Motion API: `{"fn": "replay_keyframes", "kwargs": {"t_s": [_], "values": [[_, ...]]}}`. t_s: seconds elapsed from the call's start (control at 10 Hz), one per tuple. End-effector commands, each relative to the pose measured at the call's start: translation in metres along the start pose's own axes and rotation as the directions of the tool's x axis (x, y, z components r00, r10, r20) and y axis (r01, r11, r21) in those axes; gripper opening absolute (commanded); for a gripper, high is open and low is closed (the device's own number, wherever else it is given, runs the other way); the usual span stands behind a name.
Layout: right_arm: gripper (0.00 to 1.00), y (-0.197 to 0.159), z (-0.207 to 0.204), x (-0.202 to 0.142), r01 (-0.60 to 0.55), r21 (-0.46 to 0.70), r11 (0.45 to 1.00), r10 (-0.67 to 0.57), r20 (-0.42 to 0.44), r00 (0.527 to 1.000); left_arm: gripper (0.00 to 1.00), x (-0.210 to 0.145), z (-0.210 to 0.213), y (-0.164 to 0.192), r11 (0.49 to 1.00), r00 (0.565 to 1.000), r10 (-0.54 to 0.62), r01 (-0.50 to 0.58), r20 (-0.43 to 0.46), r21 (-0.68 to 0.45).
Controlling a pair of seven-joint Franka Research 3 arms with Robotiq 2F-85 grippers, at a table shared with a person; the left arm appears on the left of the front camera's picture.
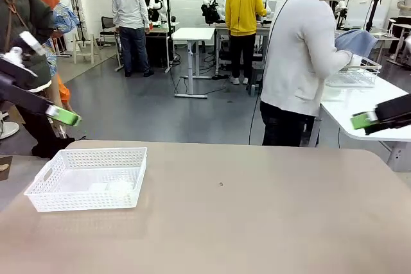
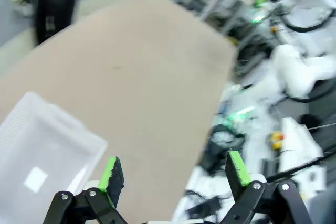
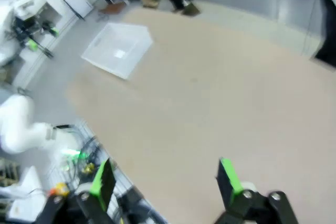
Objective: Clean and organize the cups into the basket.
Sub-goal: Pick up the Organizing basket and move it to the center of the table, then pick up the Reusable plastic cup from the right side of the table and place it inside the Organizing basket.
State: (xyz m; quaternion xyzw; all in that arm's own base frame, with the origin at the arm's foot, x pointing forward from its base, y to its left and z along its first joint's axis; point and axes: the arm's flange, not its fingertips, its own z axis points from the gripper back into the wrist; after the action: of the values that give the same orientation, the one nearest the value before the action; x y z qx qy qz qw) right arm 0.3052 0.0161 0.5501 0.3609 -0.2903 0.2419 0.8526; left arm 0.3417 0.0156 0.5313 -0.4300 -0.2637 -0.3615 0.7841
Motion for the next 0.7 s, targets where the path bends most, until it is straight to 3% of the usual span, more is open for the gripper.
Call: {"fn": "replay_keyframes", "kwargs": {"t_s": [0.0,0.3,0.6], "values": [[1.0,-0.043,0.024,-0.024,0.419,0.376,0.826,-0.455,0.006,0.891,1.0,-0.006,0.032,0.036,0.825,0.875,0.485,-0.452,0.014,-0.338],[1.0,-0.112,0.075,-0.077,0.605,0.413,0.681,-0.673,0.028,0.739,1.0,-0.043,0.098,0.057,0.802,0.798,0.588,-0.554,0.131,-0.225],[1.0,-0.146,0.126,-0.125,0.664,0.416,0.621,-0.762,0.122,0.637,1.0,-0.076,0.133,0.068,0.753,0.724,0.658,-0.64,0.207,-0.152]]}}
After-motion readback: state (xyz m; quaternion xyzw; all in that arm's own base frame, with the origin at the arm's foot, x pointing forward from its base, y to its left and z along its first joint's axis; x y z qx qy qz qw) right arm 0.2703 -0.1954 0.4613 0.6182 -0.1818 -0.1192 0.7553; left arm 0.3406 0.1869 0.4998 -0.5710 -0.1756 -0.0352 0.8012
